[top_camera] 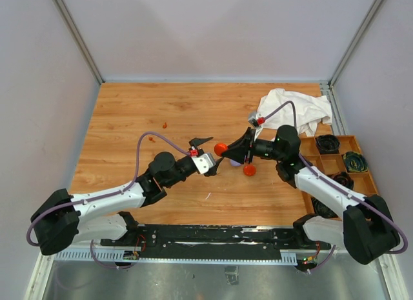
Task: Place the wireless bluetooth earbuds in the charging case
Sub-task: Pick up the charging case at the center of the board.
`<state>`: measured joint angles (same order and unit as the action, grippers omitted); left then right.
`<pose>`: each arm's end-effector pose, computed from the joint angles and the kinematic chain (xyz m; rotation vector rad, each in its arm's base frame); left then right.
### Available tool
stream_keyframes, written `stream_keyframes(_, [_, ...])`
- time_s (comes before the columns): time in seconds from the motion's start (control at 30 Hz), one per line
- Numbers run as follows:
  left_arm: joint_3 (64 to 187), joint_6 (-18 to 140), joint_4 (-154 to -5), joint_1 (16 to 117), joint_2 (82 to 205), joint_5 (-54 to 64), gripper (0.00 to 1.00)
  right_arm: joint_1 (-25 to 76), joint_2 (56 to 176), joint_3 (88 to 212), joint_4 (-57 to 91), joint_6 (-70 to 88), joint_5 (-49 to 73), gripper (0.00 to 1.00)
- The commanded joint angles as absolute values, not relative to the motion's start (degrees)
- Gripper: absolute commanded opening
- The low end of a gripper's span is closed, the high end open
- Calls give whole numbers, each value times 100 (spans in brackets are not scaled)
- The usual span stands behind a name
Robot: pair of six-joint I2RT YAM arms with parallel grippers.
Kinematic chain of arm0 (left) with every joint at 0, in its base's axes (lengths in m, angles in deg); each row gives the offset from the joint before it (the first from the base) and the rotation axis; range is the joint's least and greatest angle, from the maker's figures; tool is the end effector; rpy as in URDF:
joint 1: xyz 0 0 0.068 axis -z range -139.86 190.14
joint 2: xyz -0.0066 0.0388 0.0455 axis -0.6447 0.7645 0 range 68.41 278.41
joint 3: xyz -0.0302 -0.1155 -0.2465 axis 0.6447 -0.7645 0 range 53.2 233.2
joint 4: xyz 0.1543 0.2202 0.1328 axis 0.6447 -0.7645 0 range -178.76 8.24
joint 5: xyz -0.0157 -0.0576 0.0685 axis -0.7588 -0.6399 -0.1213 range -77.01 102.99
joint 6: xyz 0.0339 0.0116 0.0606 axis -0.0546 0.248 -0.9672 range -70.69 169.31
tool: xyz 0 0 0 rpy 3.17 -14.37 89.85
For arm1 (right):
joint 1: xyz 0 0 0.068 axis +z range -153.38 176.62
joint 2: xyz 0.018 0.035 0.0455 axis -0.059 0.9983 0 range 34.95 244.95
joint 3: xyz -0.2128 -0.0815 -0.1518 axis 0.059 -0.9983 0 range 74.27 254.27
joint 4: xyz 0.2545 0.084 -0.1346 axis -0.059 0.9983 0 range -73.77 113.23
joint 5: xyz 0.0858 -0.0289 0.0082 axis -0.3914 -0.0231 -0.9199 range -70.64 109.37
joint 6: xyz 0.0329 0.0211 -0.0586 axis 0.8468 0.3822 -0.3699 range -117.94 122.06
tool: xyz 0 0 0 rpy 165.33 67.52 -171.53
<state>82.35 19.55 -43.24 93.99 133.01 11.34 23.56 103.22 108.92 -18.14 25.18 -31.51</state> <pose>0.1786 -0.2473 0.2431 1.0358 1.1234 -0.3578 0.2502 0.1773 0.2529 -0.8060 1.5391 1.3454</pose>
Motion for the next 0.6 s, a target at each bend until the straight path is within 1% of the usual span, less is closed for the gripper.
stream_keyframes(0.0, [8125,2224,-4013,9446,13030,1298,81,2236,9945,10660,-2152,2022,-3169,1])
stream_keyframes(0.07, [8129,2341,-4126,9445,12946,1320,87,2212,9832,10592,-2181,1861,-3216,1])
stream_keyframes(0.17, [8173,2530,-4330,9446,12774,1360,89,2202,9689,10476,-2197,1587,-3325,1])
stream_keyframes(0.37, [8377,2818,-4787,9410,12580,1240,90,2202,9502,10223,-2543,1337,-3539,1])
stream_keyframes(0.57, [8440,3238,-5071,9057,12413,479,90,2202,9516,10115,-2865,1329,-3770,1])
